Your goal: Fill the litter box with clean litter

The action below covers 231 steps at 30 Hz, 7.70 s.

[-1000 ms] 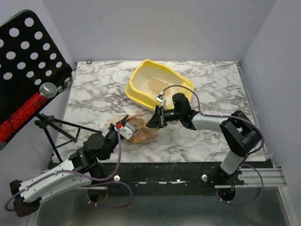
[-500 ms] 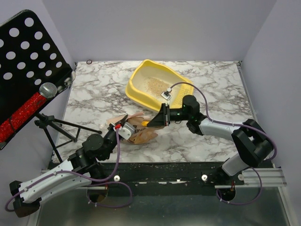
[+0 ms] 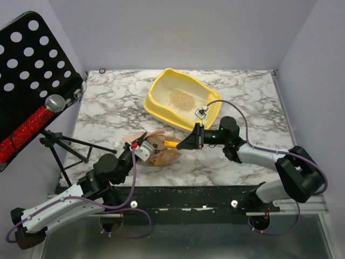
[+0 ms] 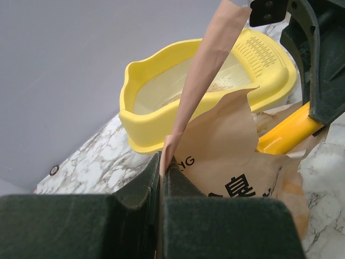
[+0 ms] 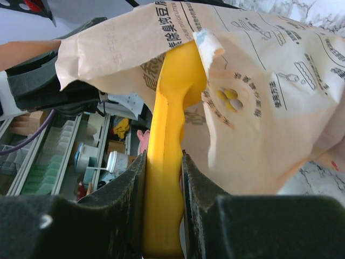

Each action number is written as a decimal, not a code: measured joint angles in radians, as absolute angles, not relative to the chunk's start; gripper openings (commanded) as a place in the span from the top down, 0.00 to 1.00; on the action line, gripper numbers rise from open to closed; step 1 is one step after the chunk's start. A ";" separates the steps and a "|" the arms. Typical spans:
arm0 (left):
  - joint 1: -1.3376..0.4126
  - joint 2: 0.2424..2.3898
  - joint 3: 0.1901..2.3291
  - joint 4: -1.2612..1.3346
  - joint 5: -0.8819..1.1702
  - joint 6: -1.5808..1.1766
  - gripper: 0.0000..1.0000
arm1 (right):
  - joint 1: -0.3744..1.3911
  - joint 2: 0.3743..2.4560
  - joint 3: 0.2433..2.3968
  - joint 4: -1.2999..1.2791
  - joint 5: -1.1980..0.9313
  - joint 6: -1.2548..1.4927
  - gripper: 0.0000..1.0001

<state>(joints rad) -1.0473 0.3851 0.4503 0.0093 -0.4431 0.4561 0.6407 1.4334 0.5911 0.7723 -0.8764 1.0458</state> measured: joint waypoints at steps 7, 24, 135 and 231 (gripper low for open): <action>-1.047 0.385 0.448 0.010 -0.427 0.457 1.00 | 0.591 1.347 0.495 0.798 -0.878 1.067 1.00; -1.048 0.455 0.441 0.068 -0.326 0.463 1.00 | 0.437 1.068 0.273 0.766 -0.888 1.107 1.00; -1.082 0.348 0.384 0.112 -0.419 0.459 1.00 | 0.308 1.336 0.732 0.436 -0.444 1.297 1.00; -1.087 0.365 0.411 0.076 -0.451 0.406 0.93 | 0.098 1.884 1.357 -0.546 0.225 0.292 0.40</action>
